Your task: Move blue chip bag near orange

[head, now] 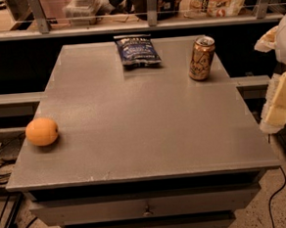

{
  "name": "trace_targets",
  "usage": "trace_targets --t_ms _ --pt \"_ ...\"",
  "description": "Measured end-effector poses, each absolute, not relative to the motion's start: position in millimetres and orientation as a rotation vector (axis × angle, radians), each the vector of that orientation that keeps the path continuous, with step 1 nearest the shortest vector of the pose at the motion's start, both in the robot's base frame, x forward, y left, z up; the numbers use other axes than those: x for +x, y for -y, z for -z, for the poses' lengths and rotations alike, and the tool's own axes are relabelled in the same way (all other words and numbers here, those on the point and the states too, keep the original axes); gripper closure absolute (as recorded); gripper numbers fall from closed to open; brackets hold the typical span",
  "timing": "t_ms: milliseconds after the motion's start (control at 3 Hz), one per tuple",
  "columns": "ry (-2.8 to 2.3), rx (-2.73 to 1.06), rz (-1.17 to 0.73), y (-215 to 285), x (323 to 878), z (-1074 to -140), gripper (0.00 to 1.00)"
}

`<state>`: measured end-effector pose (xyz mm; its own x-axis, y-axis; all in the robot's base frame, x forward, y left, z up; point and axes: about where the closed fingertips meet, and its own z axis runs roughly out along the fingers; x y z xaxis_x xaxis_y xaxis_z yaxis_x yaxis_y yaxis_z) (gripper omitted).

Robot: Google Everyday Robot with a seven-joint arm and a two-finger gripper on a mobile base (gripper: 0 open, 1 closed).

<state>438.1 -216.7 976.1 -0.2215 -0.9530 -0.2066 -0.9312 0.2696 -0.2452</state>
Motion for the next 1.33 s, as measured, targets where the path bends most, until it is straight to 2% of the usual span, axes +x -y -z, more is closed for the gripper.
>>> trace_targets --t_ms 667,1333 --pt "-2.192 -1.633 0.038 211 446 -977 0.0" --pt "-2.061 -1.306 -0.201 177 501 -965 0.0"
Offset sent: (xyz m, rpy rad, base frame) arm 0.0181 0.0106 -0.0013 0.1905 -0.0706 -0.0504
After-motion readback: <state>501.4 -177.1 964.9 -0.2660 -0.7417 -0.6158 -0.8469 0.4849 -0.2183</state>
